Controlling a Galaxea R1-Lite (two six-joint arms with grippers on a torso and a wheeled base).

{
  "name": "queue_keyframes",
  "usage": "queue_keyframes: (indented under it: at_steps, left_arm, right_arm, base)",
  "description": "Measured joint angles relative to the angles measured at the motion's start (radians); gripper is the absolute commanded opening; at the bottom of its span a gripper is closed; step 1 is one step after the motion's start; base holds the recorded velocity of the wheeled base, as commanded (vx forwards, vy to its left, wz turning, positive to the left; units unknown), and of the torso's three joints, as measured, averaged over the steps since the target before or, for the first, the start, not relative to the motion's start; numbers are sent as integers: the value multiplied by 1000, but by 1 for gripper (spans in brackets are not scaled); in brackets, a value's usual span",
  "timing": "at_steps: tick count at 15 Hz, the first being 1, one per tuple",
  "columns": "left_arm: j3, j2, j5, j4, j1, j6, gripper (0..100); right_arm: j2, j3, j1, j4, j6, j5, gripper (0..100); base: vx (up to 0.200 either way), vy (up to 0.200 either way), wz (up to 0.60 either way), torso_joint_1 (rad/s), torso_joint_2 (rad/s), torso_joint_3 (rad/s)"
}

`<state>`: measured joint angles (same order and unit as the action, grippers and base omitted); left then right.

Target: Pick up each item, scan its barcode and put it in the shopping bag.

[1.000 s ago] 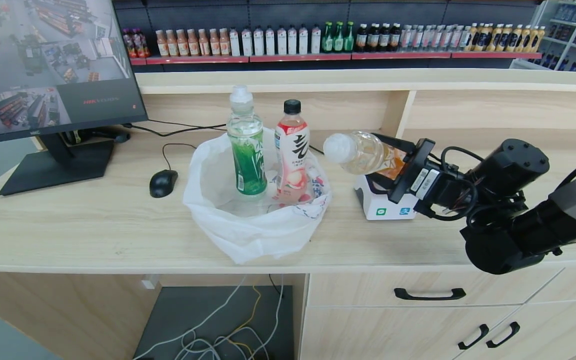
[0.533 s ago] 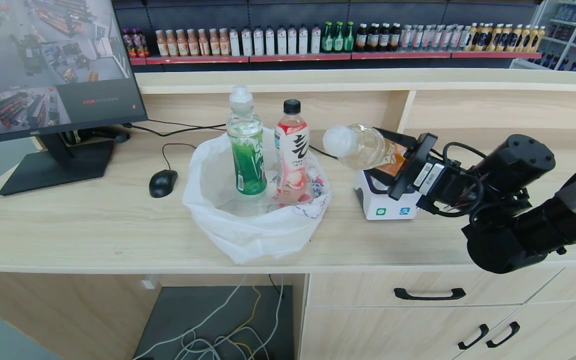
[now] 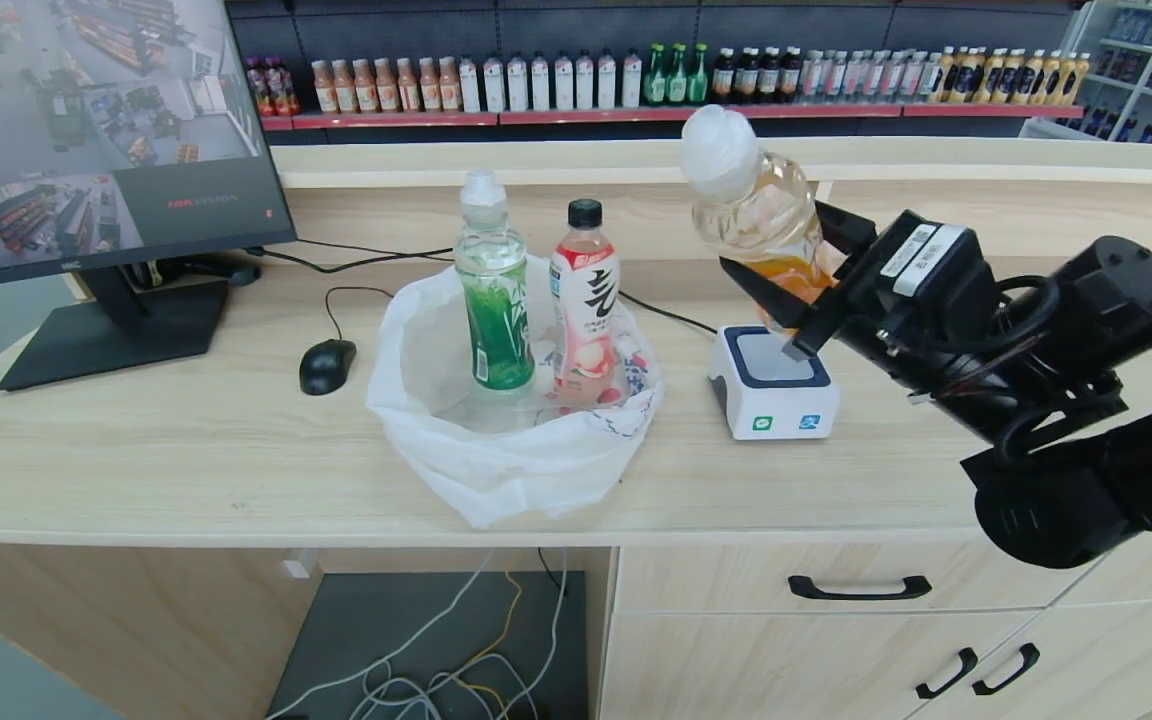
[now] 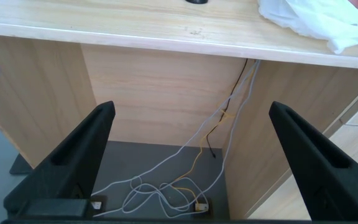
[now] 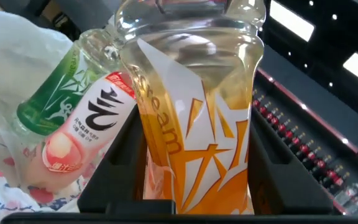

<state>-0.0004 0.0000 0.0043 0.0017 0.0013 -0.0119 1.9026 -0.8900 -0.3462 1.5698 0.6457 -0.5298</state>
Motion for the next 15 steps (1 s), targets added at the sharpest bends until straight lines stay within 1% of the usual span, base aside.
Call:
queue_keyframes:
  at_steps: [4, 5, 7, 9, 12, 15]
  left_arm:
    - [0, 0, 0, 0, 0, 0, 100]
    - [0, 0, 0, 0, 0, 0, 100]
    - [0, 0, 0, 0, 0, 0, 100]
    - [0, 0, 0, 0, 0, 0, 100]
    - [0, 0, 0, 0, 0, 1, 100]
    - [0, 0, 0, 0, -1, 1, 100]
  right_arm:
    - [-105, 161, -45, -1, -212, 274, 0]
    - [-124, 190, -64, -1, -310, 354, 0]
    - [-143, 213, -112, -1, -460, 486, 0]
    - [-151, 220, -159, 0, -524, 533, 0]
    - [-156, 228, -223, 0, -556, 598, 0]
    - [-154, 221, -289, 0, -566, 611, 0]
  base:
    - [0, 0, 0, 0, 0, 0]
    - [0, 0, 0, 0, 0, 0]
    - [0, 0, 0, 0, 0, 0]
    - [0, 0, 0, 0, 0, 0]
    - [0, 0, 0, 0, 0, 0]
    - [0, 0, 0, 0, 0, 0]
